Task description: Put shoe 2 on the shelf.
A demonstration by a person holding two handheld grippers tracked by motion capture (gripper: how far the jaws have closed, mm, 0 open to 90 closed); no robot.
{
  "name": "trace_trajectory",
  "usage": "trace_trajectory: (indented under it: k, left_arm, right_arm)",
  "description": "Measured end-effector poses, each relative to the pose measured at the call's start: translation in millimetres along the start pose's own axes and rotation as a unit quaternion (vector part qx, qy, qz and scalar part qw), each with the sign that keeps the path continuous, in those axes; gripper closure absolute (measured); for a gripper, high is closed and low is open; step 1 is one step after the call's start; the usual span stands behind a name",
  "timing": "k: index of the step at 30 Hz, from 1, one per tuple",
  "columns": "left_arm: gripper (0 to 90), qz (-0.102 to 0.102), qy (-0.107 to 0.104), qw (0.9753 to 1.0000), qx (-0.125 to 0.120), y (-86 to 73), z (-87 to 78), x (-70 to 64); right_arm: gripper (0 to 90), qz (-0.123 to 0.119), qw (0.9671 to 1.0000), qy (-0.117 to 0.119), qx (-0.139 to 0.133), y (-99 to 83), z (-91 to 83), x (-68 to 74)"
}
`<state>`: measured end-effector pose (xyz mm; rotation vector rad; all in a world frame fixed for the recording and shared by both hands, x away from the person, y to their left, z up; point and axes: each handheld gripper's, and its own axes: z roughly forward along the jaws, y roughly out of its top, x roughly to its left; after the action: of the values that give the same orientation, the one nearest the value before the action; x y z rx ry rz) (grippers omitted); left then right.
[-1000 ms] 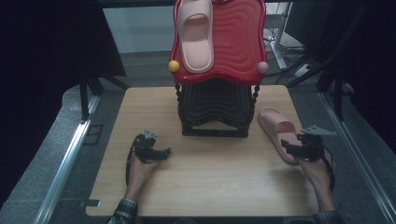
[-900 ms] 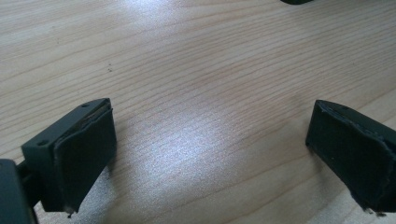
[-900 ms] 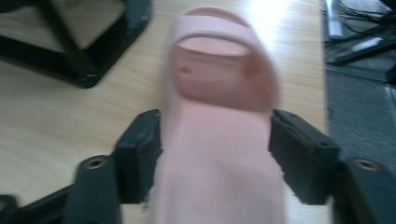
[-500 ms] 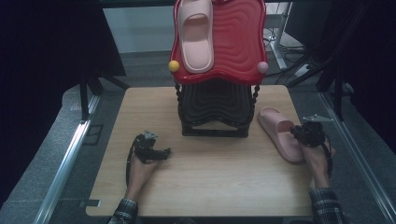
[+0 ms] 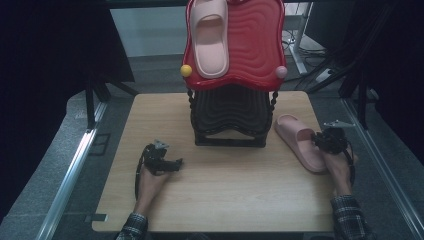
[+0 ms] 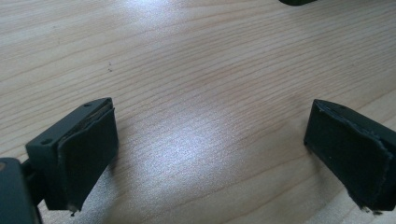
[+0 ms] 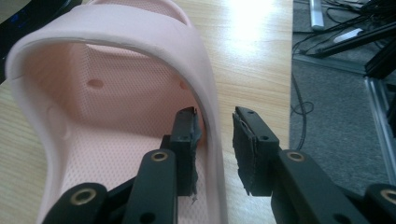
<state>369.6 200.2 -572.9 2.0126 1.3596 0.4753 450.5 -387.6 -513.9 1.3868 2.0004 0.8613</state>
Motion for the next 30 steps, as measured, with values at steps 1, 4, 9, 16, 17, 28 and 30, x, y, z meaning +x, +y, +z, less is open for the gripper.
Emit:
trace_trajectory:
  k: [1,4,9,16,17,28,30]
  left_arm:
    - [2.6,0.000,0.000,1.0000,0.000,0.0,0.0,0.0]
    - [2.6,0.000,0.000,1.0000,0.000,0.0,0.0,0.0]
    - [2.6,0.000,0.000,1.0000,0.000,0.0,0.0,-0.1]
    - [2.7,0.001,0.000,1.0000,0.001,0.0,-0.2,0.1]
    - [2.7,-0.001,0.000,1.0000,0.000,-0.1,0.0,-0.2]
    - [3.0,0.001,0.000,1.0000,0.001,-0.2,-0.3,-0.1]
    - [3.0,0.001,0.001,1.0000,0.001,-0.2,-0.4,-0.1]
  right_arm:
    - [74.6,0.001,1.0000,0.002,0.001,0.4,1.4,-0.2]
    - [82.3,-0.002,1.0000,0.005,0.004,2.3,3.1,1.1]
    - [84.0,-0.016,0.9998,-0.003,0.008,5.0,-0.7,6.9]
    - [83.8,0.011,0.9998,-0.010,-0.009,17.6,-13.9,12.3]
    - [83.8,0.018,0.9997,-0.008,-0.015,20.2,-16.3,12.9]
    - [83.7,0.069,0.9904,-0.030,-0.116,47.3,-39.4,23.9]
    - [83.8,0.075,0.9873,-0.038,-0.135,52.4,-42.5,25.4]
